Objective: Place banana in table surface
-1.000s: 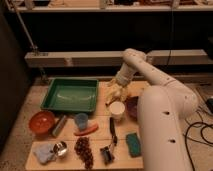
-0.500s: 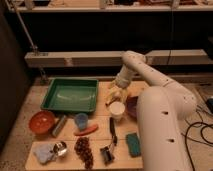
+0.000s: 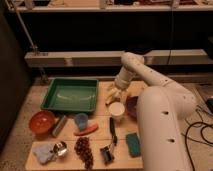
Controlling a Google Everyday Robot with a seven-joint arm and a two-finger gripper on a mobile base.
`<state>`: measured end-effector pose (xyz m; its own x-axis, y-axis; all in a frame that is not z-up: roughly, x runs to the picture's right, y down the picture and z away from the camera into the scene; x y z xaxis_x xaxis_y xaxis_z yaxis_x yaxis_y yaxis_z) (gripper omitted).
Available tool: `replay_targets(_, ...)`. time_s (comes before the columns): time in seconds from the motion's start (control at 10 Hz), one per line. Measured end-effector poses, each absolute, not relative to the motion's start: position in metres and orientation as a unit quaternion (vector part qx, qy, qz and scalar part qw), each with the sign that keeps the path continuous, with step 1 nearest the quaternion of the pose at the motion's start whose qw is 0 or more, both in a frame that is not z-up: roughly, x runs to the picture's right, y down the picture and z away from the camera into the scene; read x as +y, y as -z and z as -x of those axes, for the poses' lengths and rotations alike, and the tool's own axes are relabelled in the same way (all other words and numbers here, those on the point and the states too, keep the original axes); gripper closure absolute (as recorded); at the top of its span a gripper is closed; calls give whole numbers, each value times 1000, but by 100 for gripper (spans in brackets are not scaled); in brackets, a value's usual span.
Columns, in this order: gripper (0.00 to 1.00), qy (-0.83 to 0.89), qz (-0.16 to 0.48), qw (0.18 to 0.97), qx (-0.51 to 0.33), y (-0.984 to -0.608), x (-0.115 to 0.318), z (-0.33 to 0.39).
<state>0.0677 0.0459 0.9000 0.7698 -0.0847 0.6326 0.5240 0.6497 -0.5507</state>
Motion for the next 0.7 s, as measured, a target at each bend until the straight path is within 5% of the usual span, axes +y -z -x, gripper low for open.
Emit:
replay_targets(0.2,32,179,381,860,-289,-900,49,-67)
replay_targets(0.7,82,182,383,856,-294,-901,50,-58)
